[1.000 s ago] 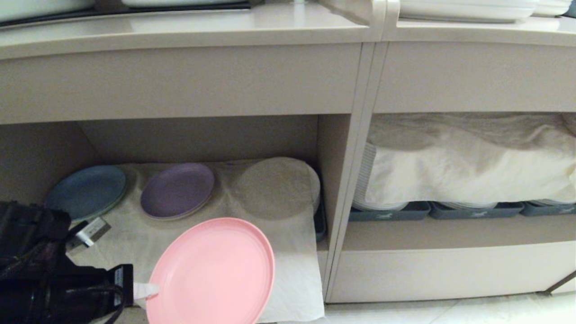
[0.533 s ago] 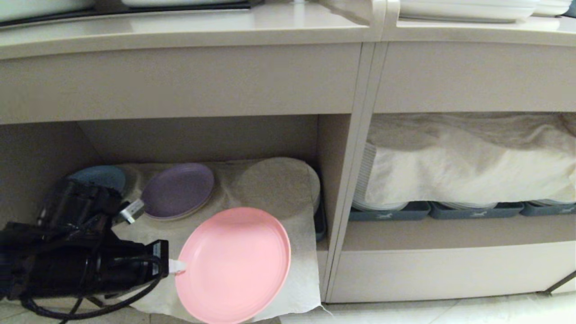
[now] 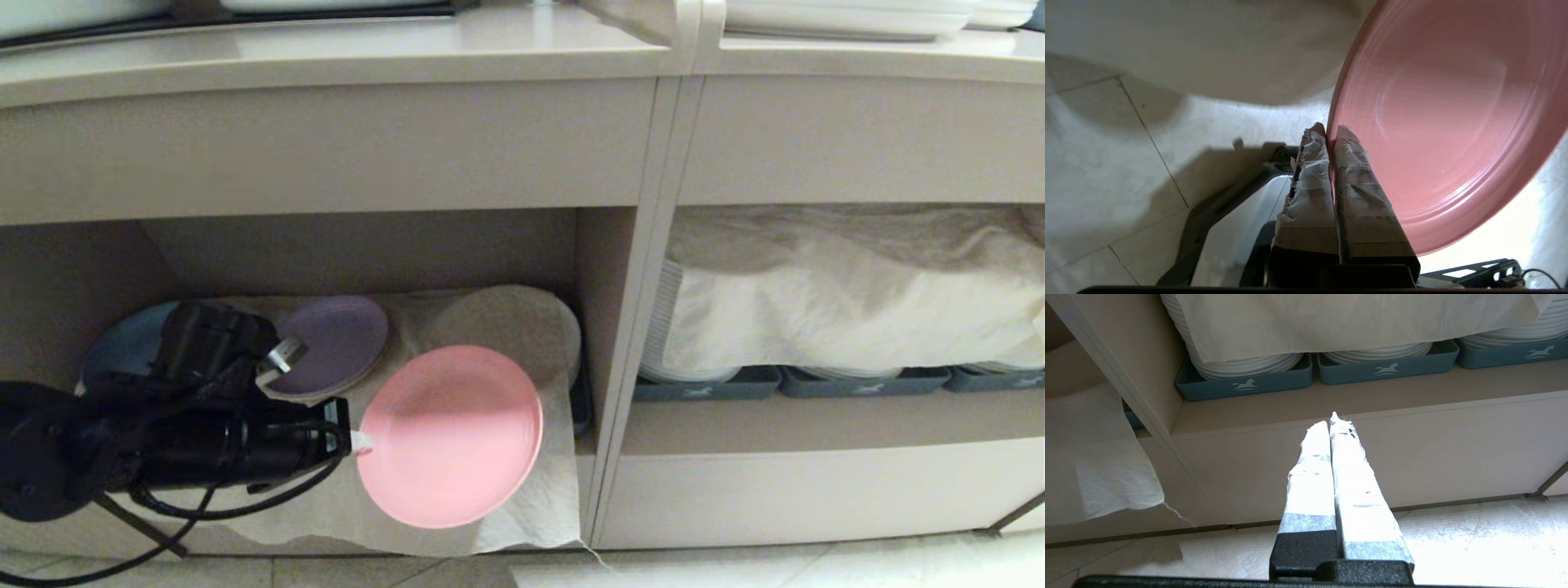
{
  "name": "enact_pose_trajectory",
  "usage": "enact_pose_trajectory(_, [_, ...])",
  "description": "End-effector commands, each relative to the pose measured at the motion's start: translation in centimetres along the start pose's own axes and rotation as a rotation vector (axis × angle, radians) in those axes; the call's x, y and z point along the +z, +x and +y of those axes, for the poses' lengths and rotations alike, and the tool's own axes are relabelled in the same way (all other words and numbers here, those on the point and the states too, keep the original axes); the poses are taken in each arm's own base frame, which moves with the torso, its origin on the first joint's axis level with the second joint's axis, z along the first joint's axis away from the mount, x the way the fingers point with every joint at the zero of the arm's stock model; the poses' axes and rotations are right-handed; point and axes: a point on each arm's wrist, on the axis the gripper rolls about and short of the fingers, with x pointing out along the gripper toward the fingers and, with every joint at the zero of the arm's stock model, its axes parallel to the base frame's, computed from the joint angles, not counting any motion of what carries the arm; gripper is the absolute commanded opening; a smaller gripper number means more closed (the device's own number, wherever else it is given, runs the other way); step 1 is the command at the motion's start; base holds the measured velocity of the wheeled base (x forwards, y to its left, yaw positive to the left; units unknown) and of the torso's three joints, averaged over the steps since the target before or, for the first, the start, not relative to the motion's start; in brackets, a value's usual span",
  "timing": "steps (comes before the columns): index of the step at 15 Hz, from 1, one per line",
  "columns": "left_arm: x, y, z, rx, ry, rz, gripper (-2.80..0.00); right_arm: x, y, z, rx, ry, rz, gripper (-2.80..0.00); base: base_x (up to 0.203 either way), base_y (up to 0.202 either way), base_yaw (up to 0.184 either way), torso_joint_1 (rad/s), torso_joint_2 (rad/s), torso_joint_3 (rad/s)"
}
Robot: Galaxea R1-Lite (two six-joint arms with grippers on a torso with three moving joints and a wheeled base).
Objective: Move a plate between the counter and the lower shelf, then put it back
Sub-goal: Put the plate in the cupboard
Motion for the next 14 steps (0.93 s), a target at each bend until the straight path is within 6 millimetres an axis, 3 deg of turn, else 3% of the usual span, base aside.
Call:
enact_pose_trajectory(1, [0.1,0.6,0.1,0.008,-0.013,0.012,-2.80,0.0,0.0,0.0,0.000,0.001,0.000,-2.80,0.000,0.000,0.000,0.000,0.00,0.000])
enact_pose_trajectory(7, [0.8,0.6,-0.3,0.022,-0.015,-0.032,-2.80,0.0,0.0,0.0,0.000,0.001,0.000,-2.80,0.000,0.000,0.000,0.000,0.00,0.000])
enact_pose_trajectory(14, [0.2,1.9,-2.9,-0.009,-0.008,-0.131,-2.80,0.0,0.0,0.0,0.000,0.001,0.000,-2.80,0.000,0.000,0.000,0.000,0.00,0.000])
